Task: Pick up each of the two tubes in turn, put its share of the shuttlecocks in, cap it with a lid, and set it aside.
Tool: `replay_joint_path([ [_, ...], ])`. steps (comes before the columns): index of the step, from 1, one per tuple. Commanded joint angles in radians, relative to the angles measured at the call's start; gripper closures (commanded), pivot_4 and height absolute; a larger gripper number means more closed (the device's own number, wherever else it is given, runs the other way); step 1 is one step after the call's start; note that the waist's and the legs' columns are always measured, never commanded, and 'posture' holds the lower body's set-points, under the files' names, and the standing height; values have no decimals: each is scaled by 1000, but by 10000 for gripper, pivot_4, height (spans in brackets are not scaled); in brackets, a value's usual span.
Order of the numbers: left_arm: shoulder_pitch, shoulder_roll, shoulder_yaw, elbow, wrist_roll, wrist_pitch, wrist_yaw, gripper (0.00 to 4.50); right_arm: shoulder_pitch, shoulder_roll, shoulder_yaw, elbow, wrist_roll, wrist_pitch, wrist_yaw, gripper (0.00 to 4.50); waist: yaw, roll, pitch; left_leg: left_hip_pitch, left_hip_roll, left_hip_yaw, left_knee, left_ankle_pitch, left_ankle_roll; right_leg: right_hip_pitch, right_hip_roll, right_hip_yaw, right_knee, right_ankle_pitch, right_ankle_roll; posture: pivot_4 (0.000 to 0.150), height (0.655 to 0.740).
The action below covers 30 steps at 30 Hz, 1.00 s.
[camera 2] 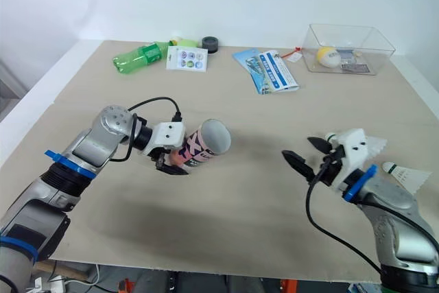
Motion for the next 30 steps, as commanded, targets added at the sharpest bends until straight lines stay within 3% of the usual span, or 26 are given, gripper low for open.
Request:
replay_joint_path([
  [1, -8, -11, -32, 31, 34, -40, 5, 4911, 15, 1, -90, -36, -44, -13, -117, 0, 0, 0, 0, 0, 0, 0, 0, 0, 0, 0, 0, 0, 0, 0, 0, 1500, 7400],
  [11, -52, -54, -29, 75, 40, -35, -17, 4911, -7, 47, -100, 43, -46, 59, -254, 0, 0, 1, -1, 0, -1, 1, 2, 1, 2, 1, -1, 0, 0, 1, 0, 1500, 7400],
  [20, -67, -75, -22, 92, 54, -27, -10, 4911, -104, 45, -38, 193, -65, 27, -228, 0, -3, 2, -1, 0, -1, 1, 1, 1, 2, 1, -1, 0, 0, 2, 1, 1500, 7400],
  [23, -69, -87, -11, 104, 47, -24, 2, 4931, -131, 39, -14, 236, -74, 5, -213, 7614, -5, 2, -1, 0, 0, 1, 1, 1, 2, 1, 0, 0, 0, 2, 1, 1500, 7400],
  [27, -40, -88, 8, 107, 24, -16, 9, 4931, -169, 37, 25, 283, -93, -22, -190, 27378, -7, 2, -1, 0, 0, 1, 1, 1, 2, 1, 0, 0, 0, 2, 1, 1500, 7400],
  [30, -12, -68, 20, 110, 15, -27, 18, 4931, -182, 38, 33, 305, -102, -44, -186, 39736, -7, 3, -1, 0, 0, 1, 1, 1, 2, 1, 0, 0, 0, 2, 1, 1500, 7400],
])
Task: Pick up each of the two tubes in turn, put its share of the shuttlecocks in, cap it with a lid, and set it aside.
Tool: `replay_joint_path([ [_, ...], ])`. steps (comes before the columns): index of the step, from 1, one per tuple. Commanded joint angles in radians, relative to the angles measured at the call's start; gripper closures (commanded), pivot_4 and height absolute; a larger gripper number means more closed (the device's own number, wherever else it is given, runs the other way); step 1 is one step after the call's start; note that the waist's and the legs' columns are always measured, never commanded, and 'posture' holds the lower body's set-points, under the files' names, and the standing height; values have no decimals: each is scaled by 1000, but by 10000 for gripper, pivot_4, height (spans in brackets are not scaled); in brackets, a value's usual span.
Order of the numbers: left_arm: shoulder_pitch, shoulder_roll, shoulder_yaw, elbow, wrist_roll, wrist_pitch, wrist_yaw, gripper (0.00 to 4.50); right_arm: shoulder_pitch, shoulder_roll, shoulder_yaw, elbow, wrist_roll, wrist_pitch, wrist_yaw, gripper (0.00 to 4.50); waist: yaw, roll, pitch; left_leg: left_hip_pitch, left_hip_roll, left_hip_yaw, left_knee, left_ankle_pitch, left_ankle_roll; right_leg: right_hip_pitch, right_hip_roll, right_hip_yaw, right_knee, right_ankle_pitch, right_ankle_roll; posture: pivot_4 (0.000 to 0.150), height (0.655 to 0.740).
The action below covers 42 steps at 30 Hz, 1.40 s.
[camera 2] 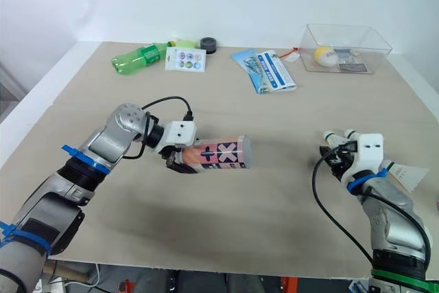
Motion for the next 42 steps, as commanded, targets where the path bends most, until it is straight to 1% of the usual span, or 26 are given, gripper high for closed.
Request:
replay_joint_path([
  [1, 43, 29, 30, 13, -13, -1, 13, 4931, -24, -19, -5, 11, -11, -42, 7, 43105, 0, 0, 0, 0, 0, 0, 0, 0, 0, 0, 0, 0, 0, 0, 0, 1500, 7400],
  [2, 53, 33, 41, 10, -24, 2, 15, 4931, -27, -20, -2, 15, -14, -46, 10, 44688, -1, 0, 0, 0, 0, 0, 0, 0, 0, 0, 0, 0, 0, 0, 0, 1500, 7400],
  [9, 144, 78, 112, -3, -78, -52, 27, 4931, -44, -30, 9, 48, -39, -83, 21, 44688, -2, 0, 0, 0, 1, 0, 0, 0, 0, 0, 0, 0, 0, 1, 1, 1500, 7400],
  [12, 160, 78, 114, 6, -77, -87, 46, 4931, -53, -34, 14, 63, -48, -98, 29, 44688, -1, 0, 0, 0, 1, 0, 0, 0, 0, 0, 0, 0, 0, 1, 1, 1500, 7400],
  [16, 140, 46, 129, 14, -95, -106, 70, 4931, -65, -31, 18, 78, -50, -99, 30, 44688, -1, 0, 0, 0, 1, 0, 0, 0, 0, 0, 0, 0, 0, 2, 1, 1500, 7400],
  [17, 131, 37, 132, 19, -97, -116, 77, 9752, -67, -30, 19, 81, -51, -100, 32, 45000, -1, 0, 0, 0, 1, 0, 0, 0, 0, 0, 0, 0, 0, 1, 1, 1500, 7400],
  [18, 125, 30, 135, 25, -98, -124, 83, 13202, -69, -30, 20, 83, -52, -101, 33, 45000, -1, 0, 0, 0, 0, 0, 0, 0, 0, 0, 0, 0, 0, 2, 1, 1500, 7400],
  [20, 114, 25, 136, 44, -85, -147, 102, 17016, -73, -28, 19, 87, -52, -100, 33, 45000, -1, 0, 0, 0, 0, 0, 0, 0, 0, 0, 0, 0, 0, 2, 1, 1500, 7400],
  [26, 97, 26, 126, 65, -77, -166, 90, 17016, -69, -22, 14, 78, -53, -103, 31, 45000, -1, 0, 0, 0, 0, 0, 0, 0, 0, 0, 0, 0, 0, 3, 4, 1500, 7400],
  [31, 87, 19, 111, 22, -90, -134, 52, 17016, -70, -23, 15, 70, -61, -126, 28, 45000, -1, 0, 0, 0, 0, 0, -1, 0, 0, 0, 0, 0, 0, 3, 4, 1500, 7400],
  [38, 74, -7, 100, 17, -88, -120, 46, 17016, -71, -31, 18, 77, -66, -146, 34, 45000, -1, 0, 0, 0, 0, 0, -1, 0, 0, 0, 1, 0, 0, 3, 4, 1500, 7400],
  [40, 68, -13, 100, 21, -91, -116, 47, 17016, -70, -45, 27, 79, -74, -174, 61, 45000, -1, 0, 0, 0, 0, 0, -1, 0, 0, 0, 1, 0, 0, 3, 4, 1500, 7400],
  [42, 57, -23, 98, 33, -95, -105, 42, 17016, -70, -82, 39, 64, -89, -242, 125, 45000, -1, 1, 0, 0, 0, 0, -1, 0, 0, 0, 0, 0, 0, 3, 4, 1500, 7400],
])
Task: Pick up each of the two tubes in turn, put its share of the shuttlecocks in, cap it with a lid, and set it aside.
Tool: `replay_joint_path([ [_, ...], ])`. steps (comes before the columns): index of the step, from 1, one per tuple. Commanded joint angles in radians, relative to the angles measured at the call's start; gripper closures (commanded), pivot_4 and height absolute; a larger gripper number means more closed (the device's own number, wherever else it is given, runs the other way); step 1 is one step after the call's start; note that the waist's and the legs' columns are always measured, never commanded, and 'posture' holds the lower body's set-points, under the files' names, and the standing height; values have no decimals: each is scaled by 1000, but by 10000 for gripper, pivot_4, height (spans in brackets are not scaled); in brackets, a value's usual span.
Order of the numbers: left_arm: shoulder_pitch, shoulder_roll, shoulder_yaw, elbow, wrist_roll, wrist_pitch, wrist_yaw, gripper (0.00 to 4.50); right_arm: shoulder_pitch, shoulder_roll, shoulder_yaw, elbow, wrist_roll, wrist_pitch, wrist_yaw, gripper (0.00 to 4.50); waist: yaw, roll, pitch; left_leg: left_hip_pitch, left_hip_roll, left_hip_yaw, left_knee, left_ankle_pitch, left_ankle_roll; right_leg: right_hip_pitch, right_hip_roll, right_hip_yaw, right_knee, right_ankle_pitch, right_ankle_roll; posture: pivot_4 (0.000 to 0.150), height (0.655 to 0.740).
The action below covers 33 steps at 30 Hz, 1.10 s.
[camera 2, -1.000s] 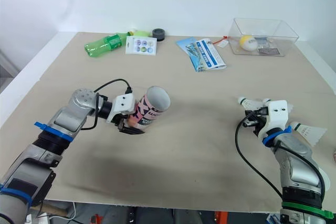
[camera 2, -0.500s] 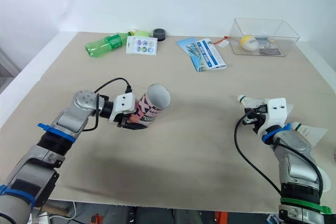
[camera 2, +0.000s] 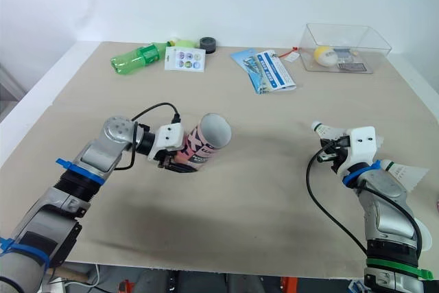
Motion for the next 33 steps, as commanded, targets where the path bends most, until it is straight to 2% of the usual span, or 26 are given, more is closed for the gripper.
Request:
replay_joint_path([
  [1, -41, -13, 8, -7, -18, 24, -8, 17016, -15, -87, 5, -47, -6, -126, 119, 45000, 0, 1, 0, 0, 0, 0, 0, 0, 0, 0, 0, 0, 0, 0, 0, 1500, 7400],
  [6, -70, -27, -4, 9, -25, 61, -45, 17016, -56, -267, 55, -118, 19, -329, 431, 45000, -3, 1, 1, 0, 0, 0, 0, 0, 0, 0, 0, 0, 0, 0, 1, 1500, 7400],
  [9, -91, -41, -10, 36, -22, 72, -59, 17016, -161, -392, 124, -161, -15, -456, 587, 45000, -11, 2, 1, 0, 0, 0, 0, 0, 0, 0, 0, 0, 0, 0, 1, 1500, 7400],
  [11, -97, -46, -14, 48, -20, 81, -70, 17016, -245, -417, 176, -183, -20, -490, 635, 45000, -13, 2, 2, 0, 0, 0, 0, 0, 0, 0, 0, 0, 0, 0, 1, 1500, 7400],
  [19, -115, -60, -27, 80, -10, 88, -72, 17016, -460, -392, 338, -246, -37, -525, 742, 45000, -17, 1, 3, -1, 0, 0, 0, -1, -1, -1, -1, 0, 0, -2, 0, 1500, 7400],
  [26, -124, -70, -25, 91, -13, 110, -68, 17016, -535, -361, 402, -261, -44, -570, 798, 45000, -17, 1, 3, -1, 0, -1, -1, -1, -1, -2, -1, -1, 0, -2, 0, 1500, 7400],
  [33, -127, -79, -23, 79, -19, 127, -62, 17016, -534, -328, 457, -230, -80, -615, 834, 45000, -17, 1, 3, -1, 0, 0, -1, -1, -1, -2, 0, -1, 0, -2, 0, 1500, 7400],
])
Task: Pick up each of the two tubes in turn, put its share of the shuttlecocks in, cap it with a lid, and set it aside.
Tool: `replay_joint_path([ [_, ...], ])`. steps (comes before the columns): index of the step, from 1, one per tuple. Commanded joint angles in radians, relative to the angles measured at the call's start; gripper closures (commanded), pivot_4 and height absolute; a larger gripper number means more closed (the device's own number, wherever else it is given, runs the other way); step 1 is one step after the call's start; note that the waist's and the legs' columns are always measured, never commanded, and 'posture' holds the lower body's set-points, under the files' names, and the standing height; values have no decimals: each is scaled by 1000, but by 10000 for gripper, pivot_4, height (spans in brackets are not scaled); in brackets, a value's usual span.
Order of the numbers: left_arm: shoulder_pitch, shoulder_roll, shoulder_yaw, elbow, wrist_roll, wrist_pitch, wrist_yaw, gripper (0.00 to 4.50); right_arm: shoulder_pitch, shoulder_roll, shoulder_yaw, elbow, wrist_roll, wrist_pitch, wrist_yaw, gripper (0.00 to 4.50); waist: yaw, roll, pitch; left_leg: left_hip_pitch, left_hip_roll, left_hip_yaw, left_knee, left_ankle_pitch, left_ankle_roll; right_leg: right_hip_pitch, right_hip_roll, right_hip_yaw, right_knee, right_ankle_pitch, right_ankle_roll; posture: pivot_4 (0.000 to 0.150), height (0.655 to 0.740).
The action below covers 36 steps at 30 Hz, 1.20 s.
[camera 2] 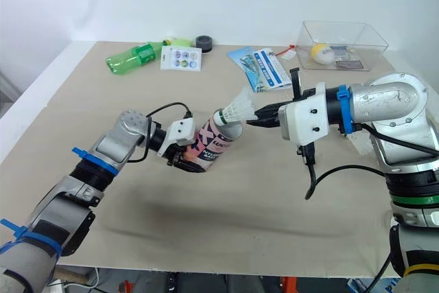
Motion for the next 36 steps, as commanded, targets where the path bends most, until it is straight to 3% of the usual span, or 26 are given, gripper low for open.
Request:
replay_joint_path([
  [1, -29, -12, 12, -32, -14, 8, 5, 17016, -19, 14, 22, -7, 1, -7, 20, 45000, 0, 0, 0, 0, 0, 0, 0, 0, 0, 0, 0, 0, 0, 0, 0, 1500, 7400],
  [4, -28, -12, 14, -37, -16, 11, 5, 17216, -33, 23, 24, -3, 2, -15, 24, 34794, 0, 0, 0, 0, 0, 0, 0, 0, 0, 0, 0, 0, 0, 0, 0, 1500, 7400],
  [10, -21, -4, 21, -47, -19, 22, 0, 17216, -50, 13, 12, 16, 0, -44, 29, 5886, 0, 0, 0, 0, 0, 0, 0, 0, 0, 0, 0, 0, 1, 0, 0, 1500, 7400],
  [12, -16, -2, 20, -54, -20, 26, -1, 17216, -45, 10, -4, 13, 23, -19, 23, 1398, 0, 0, 0, 0, 0, 0, 0, 0, 0, 0, 0, 0, 1, 0, 0, 1500, 7400],
  [15, -12, -1, 17, -59, -17, 27, -1, 17216, -24, 1, -84, 0, 129, 163, -39, 1398, 1, 0, 0, 0, 0, 0, 0, 0, 0, 0, 0, 0, 1, 0, 0, 1500, 7400],
  [19, -13, 5, 0, -69, 2, 3, -6, 17216, 88, -63, -260, -4, 301, 603, -175, 1398, 15, 0, 0, 0, 0, 0, 0, 0, 0, 0, 0, 0, 1, 3, -6, 1500, 7400],
  [23, -16, -6, -7, -98, -2, 0, -3, 17216, 350, -51, -590, 95, 366, 848, -357, 1398, 36, -2, 0, -1, 0, -3, 1, 0, 0, 2, -1, -3, 0, 3, -8, 1500, 7400],
  [26, -8, -17, -8, -122, -13, 10, -1, 17216, 549, 49, -786, 12, 416, 885, -437, 1398, 40, -1, -1, -1, -2, -3, 1, 0, 1, 2, -2, -2, 1, 3, -7, 1500, 7400],
  [29, 2, -25, -8, -138, -17, 20, 3, 17216, 710, 96, -883, -83, 436, 901, -443, 1398, 34, 3, -2, -1, -1, -4, 1, -1, 1, 1, -1, -3, 1, -1, 0, 1500, 7400],
  [36, 26, -48, -11, -155, -20, 20, 14, 17216, 1041, 110, -1117, -27, 403, 822, -349, 1398, 18, 5, -3, 3, -1, -2, 2, 0, 2, 4, 0, -1, 1, -2, -3, 1500, 7400],
])
